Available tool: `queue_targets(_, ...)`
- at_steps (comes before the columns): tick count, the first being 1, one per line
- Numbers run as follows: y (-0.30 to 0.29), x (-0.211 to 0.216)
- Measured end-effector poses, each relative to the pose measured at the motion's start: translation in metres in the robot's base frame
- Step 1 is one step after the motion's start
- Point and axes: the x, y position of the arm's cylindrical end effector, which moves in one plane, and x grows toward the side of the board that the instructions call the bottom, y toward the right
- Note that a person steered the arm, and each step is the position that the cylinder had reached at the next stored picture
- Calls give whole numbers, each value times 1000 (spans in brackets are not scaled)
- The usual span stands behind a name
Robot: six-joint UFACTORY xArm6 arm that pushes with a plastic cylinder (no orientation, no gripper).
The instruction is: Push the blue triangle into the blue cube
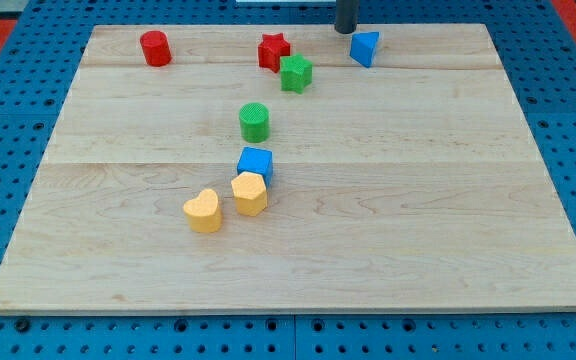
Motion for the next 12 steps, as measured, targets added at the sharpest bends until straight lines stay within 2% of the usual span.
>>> queue_targets(12,-7,1)
